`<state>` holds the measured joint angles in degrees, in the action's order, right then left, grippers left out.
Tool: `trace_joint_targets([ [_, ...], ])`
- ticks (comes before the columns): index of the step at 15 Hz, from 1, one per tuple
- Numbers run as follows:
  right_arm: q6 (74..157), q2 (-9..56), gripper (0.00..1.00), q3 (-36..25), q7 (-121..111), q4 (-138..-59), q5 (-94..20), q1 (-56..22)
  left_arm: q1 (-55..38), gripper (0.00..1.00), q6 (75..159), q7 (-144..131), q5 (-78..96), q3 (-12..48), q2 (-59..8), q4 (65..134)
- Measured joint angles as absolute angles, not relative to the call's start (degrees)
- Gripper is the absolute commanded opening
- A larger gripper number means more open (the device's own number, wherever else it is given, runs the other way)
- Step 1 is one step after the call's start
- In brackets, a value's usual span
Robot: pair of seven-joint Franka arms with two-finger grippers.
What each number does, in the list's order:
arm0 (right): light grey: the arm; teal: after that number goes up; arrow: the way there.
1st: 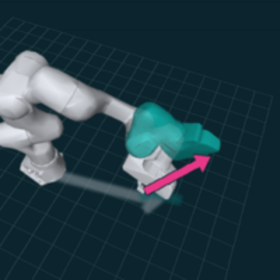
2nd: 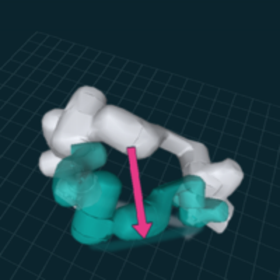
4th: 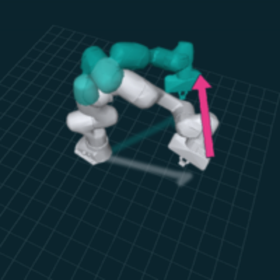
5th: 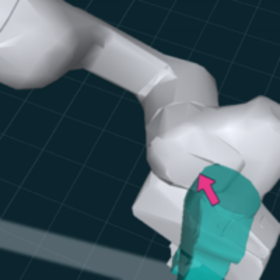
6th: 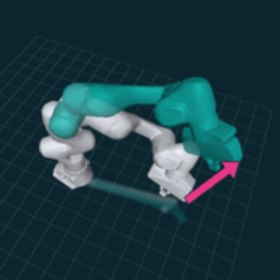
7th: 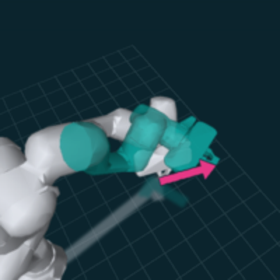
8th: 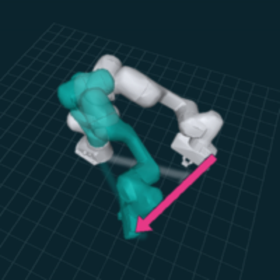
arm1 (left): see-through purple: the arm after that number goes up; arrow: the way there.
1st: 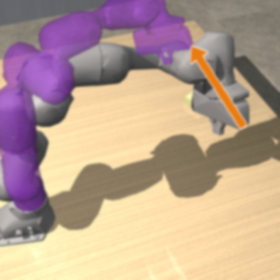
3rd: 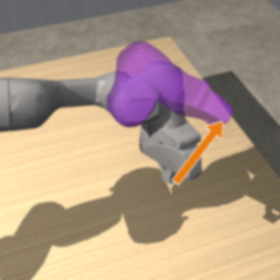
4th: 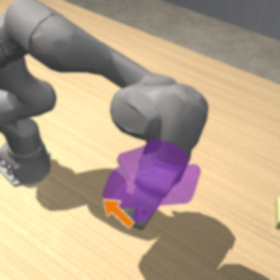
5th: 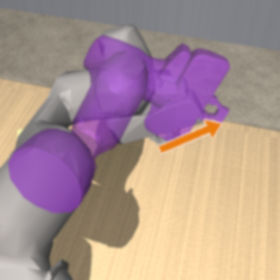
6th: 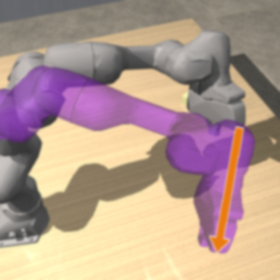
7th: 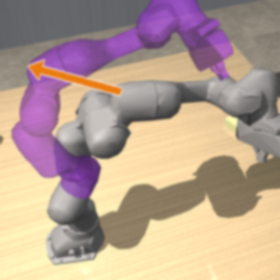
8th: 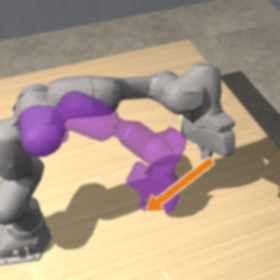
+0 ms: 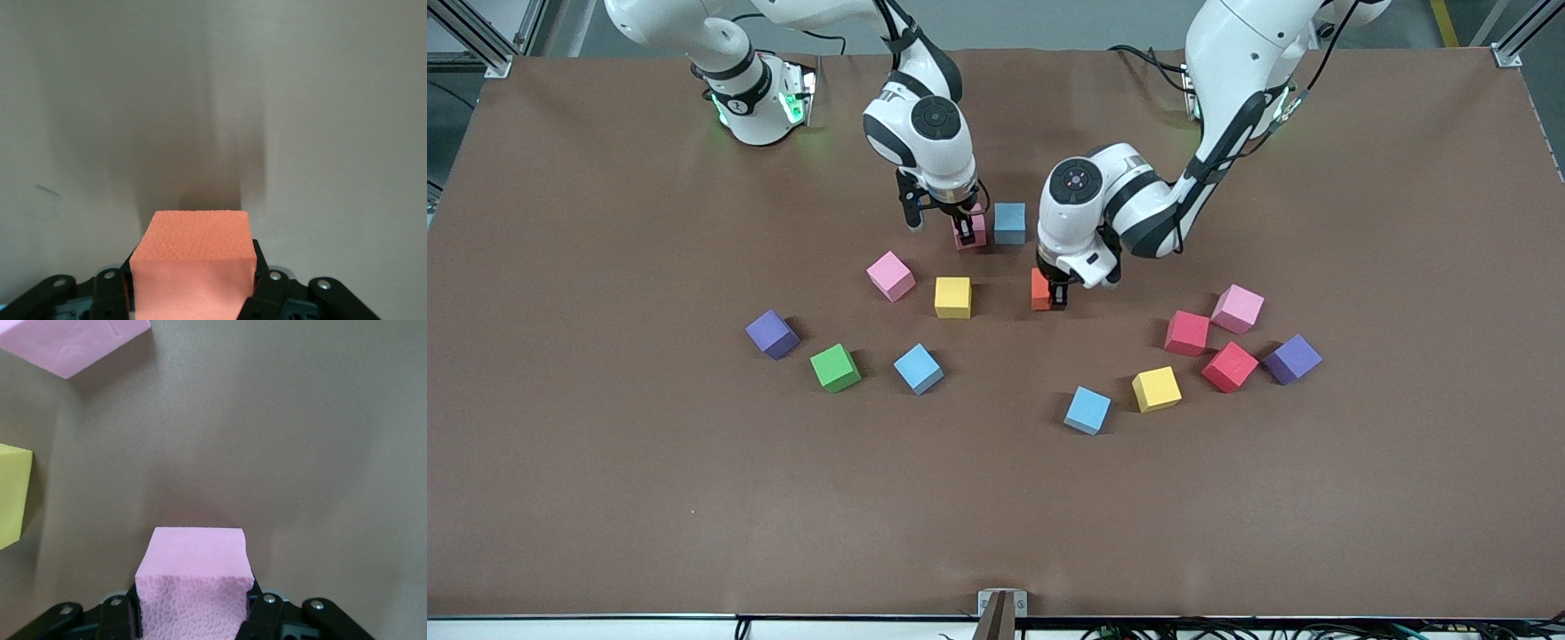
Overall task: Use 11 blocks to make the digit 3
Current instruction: 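Place the orange block beside the blue block with the left gripper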
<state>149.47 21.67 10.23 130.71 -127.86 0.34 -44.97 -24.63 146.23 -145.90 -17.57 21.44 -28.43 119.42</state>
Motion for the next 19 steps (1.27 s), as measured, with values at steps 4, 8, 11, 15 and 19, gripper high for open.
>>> trace_joint_targets([
  [4,149.47,21.85,0.01,10.26,130.98,-127.63,0.34,-45.01,-24.69,0.34,147.01,-148.73,-17.58,24.29,-25.53,124.3],
  [8,149.45,22.21,0.01,10.3,131.56,-127.1,0.34,-45.02,-24.71,0.34,149.69,-150.56,-17.57,25.82,-24.39,128.27],
  [11,149.27,22.54,0.01,10.34,131.9,-126.55,0.34,-45.03,-24.71,0.34,152.11,-151.4,-17.58,26.42,-23.97,130.42],
  [15,149.27,22.74,0.02,10.36,131.97,-126.23,0.34,-45.3,-24.83,0.34,152.49,-152.92,-17.58,26.96,-23.69,131.13],
  [19,149.27,22.83,0.02,10.36,131.99,-126.1,0.34,-45.51,-25.8,0.34,152.51,-153.42,-17.58,27.06,-23.58,131.38],
])
